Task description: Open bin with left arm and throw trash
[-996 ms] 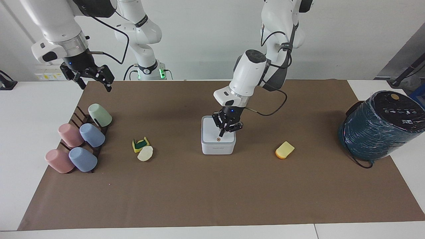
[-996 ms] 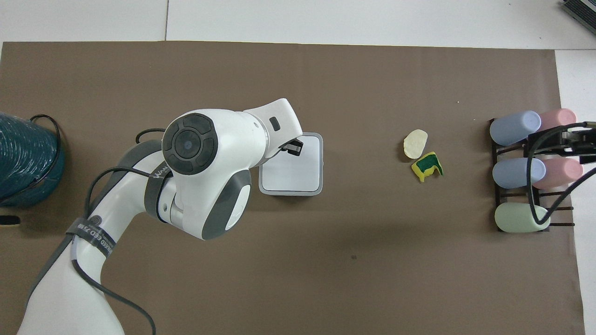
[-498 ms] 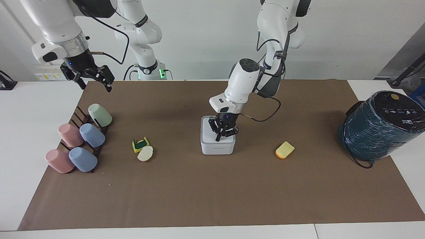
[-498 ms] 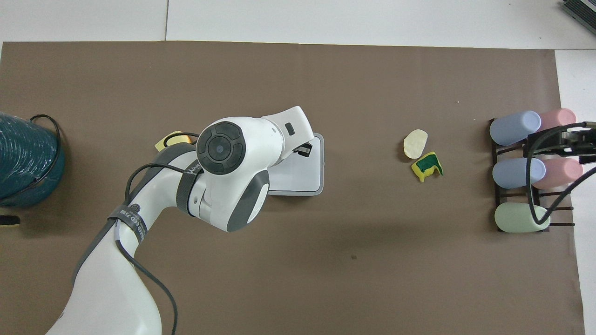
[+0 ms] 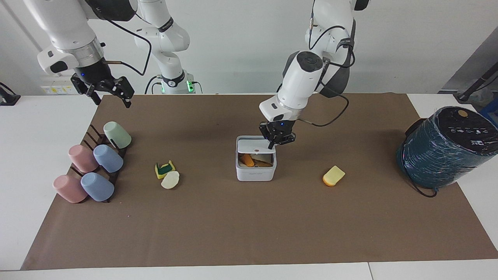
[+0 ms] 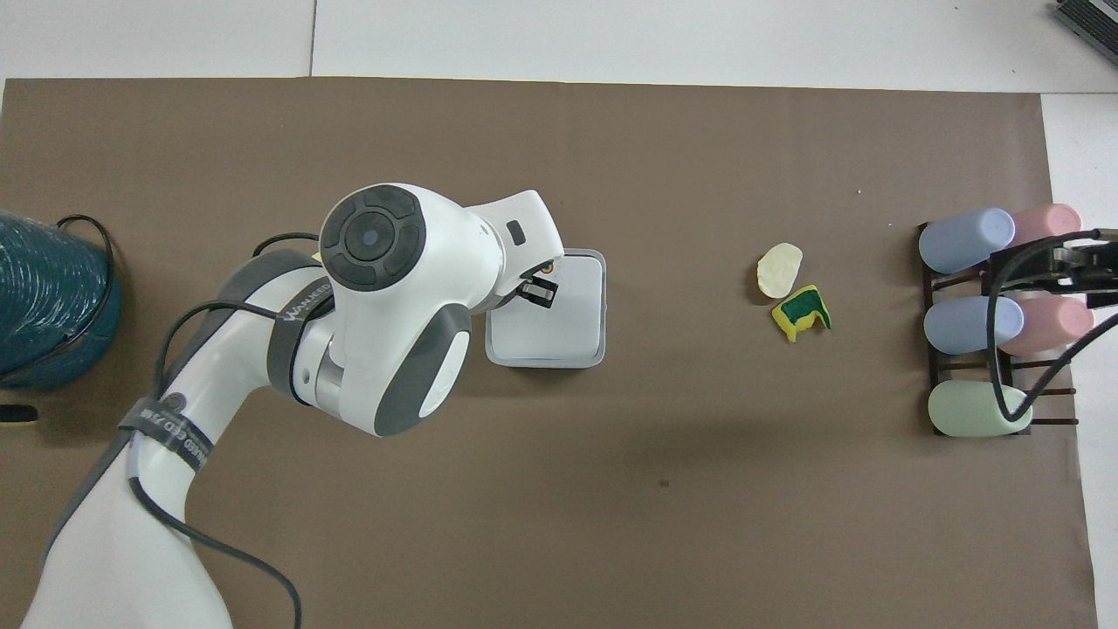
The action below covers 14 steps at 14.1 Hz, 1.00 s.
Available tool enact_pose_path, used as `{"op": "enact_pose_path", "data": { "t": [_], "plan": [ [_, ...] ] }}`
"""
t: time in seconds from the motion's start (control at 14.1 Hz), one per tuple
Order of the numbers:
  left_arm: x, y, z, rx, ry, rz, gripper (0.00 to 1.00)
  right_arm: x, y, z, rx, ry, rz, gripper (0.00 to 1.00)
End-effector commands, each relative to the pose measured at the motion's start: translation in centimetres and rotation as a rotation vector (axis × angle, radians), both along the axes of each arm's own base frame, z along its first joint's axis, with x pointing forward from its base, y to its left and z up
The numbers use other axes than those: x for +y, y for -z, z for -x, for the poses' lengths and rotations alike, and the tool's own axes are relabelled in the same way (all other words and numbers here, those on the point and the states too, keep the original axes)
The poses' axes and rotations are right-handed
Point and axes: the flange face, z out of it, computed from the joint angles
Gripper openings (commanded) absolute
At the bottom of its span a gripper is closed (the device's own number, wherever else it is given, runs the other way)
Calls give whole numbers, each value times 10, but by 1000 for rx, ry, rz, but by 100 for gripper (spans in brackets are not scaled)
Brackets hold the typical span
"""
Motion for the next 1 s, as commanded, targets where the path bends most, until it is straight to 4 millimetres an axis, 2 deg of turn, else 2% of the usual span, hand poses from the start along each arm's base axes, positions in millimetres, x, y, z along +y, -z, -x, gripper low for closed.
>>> {"op": "enact_pose_path", "data": {
  "t": [0.0,0.14,0.5,0.64,0.71,0.78,0.85,0.92],
  "plan": [
    [31,2,-4,18,-8,-71,0,-4,3,4,-5,-22,15,100],
    [47,7,-7,-4,-5,-137,0,-4,3,4,-5,-20,15,100],
    [111,33,-23,-25,-101,-147,0,-5,2,4,-7,-20,13,100],
    [123,47,-22,-47,-120,-140,0,-5,2,4,-8,-19,13,100],
    [130,56,-25,-55,-134,-137,24,-5,2,4,-8,-19,15,100],
    [134,65,-28,-68,-141,-133,90,-4,2,3,-8,-22,15,100],
    [142,76,-32,-70,-157,-134,90,-5,2,4,-8,-19,15,100],
    [144,84,-35,-66,-161,-136,98,-5,2,4,-8,-19,15,100]
  ]
}}
